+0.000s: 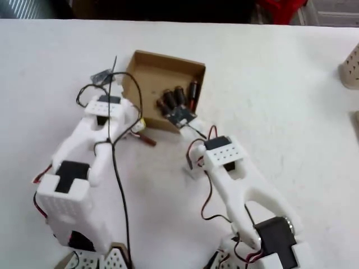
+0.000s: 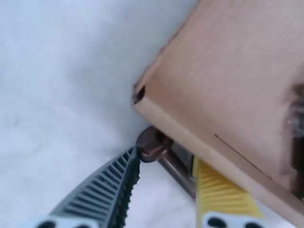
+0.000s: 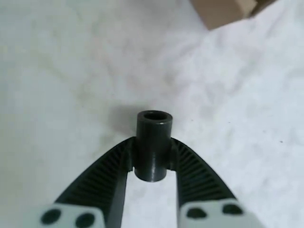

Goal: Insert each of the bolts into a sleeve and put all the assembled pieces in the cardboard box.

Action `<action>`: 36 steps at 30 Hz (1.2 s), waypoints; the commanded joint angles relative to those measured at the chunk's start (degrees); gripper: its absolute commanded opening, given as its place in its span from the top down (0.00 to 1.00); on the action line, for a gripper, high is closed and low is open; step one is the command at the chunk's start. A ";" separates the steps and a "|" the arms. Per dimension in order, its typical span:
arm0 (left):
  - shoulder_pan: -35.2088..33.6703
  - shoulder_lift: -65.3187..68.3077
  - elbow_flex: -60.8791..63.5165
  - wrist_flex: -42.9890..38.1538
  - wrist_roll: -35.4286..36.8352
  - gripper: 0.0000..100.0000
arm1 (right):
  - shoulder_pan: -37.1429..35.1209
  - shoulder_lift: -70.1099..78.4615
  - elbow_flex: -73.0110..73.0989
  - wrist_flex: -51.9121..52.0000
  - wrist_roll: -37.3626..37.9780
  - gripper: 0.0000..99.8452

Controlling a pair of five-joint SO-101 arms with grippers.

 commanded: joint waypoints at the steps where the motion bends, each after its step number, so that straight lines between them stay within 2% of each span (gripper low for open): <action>1: 1.45 2.07 -4.92 3.60 0.26 0.81 | -0.04 -2.24 -0.26 -0.31 0.62 0.98; 5: 3.21 2.07 -5.01 4.57 -7.30 0.99 | -0.04 -2.24 -0.26 -0.31 0.62 0.98; 7: 3.82 1.98 -4.92 5.01 -9.14 0.96 | -0.04 -2.24 -0.26 -0.31 0.62 0.98; 9: 3.65 1.98 -4.92 5.10 -9.58 0.98 | -0.04 -2.24 -0.26 -0.31 0.62 0.98; 16: 1.27 0.66 -4.66 7.74 -15.91 0.98 | -0.04 -2.24 -0.26 -0.40 0.35 0.98; 20: 0.22 -4.70 0.26 7.21 -20.57 0.98 | -0.04 -2.24 -0.26 -0.48 0.26 0.98; 29: 0.75 -29.32 24.62 -10.46 -22.68 0.98 | -2.15 -2.15 -0.09 -0.31 -1.85 0.98; 32: -0.13 -32.13 27.25 -13.71 -22.51 0.98 | -4.09 -2.68 1.32 -0.57 -6.86 0.98; 36: -4.53 -32.13 27.25 -15.56 -22.33 0.98 | -6.64 -2.77 1.58 -0.66 -11.25 0.98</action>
